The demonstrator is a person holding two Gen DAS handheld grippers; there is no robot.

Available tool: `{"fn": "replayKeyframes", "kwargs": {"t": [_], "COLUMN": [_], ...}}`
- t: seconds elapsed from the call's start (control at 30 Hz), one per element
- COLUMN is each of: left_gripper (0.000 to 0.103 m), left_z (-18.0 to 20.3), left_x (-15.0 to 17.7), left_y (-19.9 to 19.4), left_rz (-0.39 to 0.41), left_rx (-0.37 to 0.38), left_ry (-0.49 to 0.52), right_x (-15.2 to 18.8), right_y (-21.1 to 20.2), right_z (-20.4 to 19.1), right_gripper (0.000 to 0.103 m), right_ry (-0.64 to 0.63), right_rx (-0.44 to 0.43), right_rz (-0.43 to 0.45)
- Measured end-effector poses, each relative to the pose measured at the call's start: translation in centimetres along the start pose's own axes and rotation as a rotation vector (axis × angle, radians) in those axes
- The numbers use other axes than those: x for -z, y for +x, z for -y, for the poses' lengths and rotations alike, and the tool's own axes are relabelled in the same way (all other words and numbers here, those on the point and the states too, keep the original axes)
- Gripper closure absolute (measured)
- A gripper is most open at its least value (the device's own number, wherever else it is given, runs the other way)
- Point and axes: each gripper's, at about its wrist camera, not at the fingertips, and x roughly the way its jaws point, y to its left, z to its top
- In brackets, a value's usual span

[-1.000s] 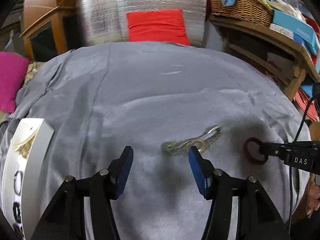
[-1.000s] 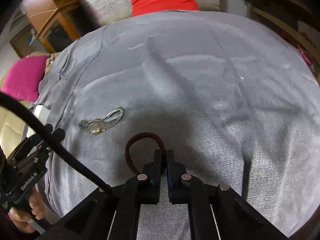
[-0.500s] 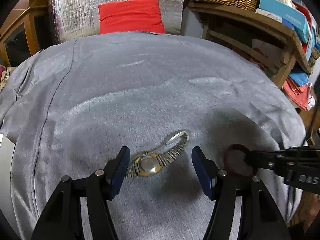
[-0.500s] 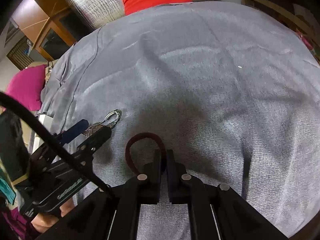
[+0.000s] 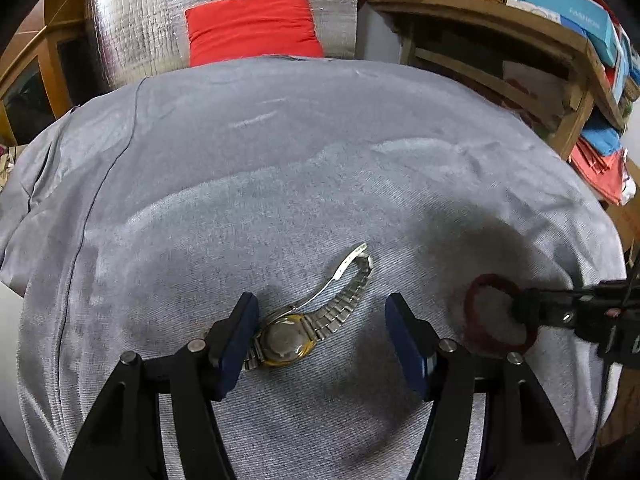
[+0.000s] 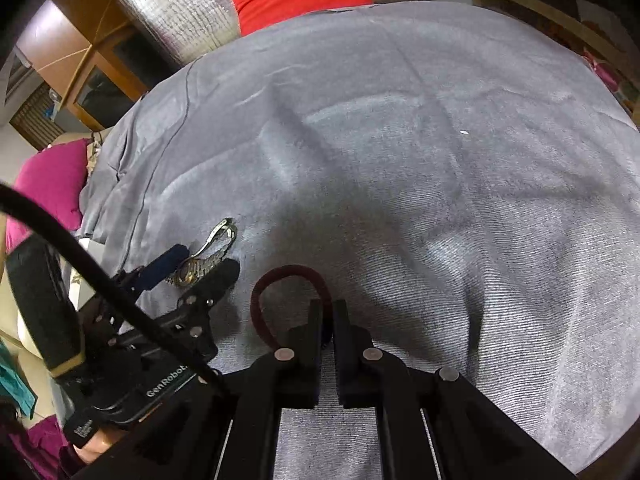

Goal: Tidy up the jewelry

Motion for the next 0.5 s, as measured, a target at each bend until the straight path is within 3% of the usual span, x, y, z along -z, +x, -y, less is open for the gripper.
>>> {"fn": "replayKeyframes", "kwargs": {"t": [0.1,0.27,0.37,0.5], "left_gripper": [0.047,0.084,0.094,0.099], "left_z": [-0.6,-1.3,-1.9,-3.7], "left_x": [0.0,-0.1,-0.1,0.1], "left_y": [0.1,-0.1,-0.6,-1.6], "left_rz": [0.011,0.018,0.022,0.022], "left_rx": [0.0,-0.006,0.013,0.043], "left_ry": [-0.027,-0.063,-0.086,-0.16], "right_x": [0.0,0.1,0.0,0.1], "right_y": [0.0,0.0,0.1,0.1], "right_z": [0.1,-0.3,-0.7,-1.3], "right_gripper": [0.097,0.097,0.097,0.097], "right_ry": [0.006,-0.009,-0.019,-0.026], "right_rx": [0.008,0.025,0.04,0.033], "right_rz": [0.003,0.011,0.02,0.035]}}
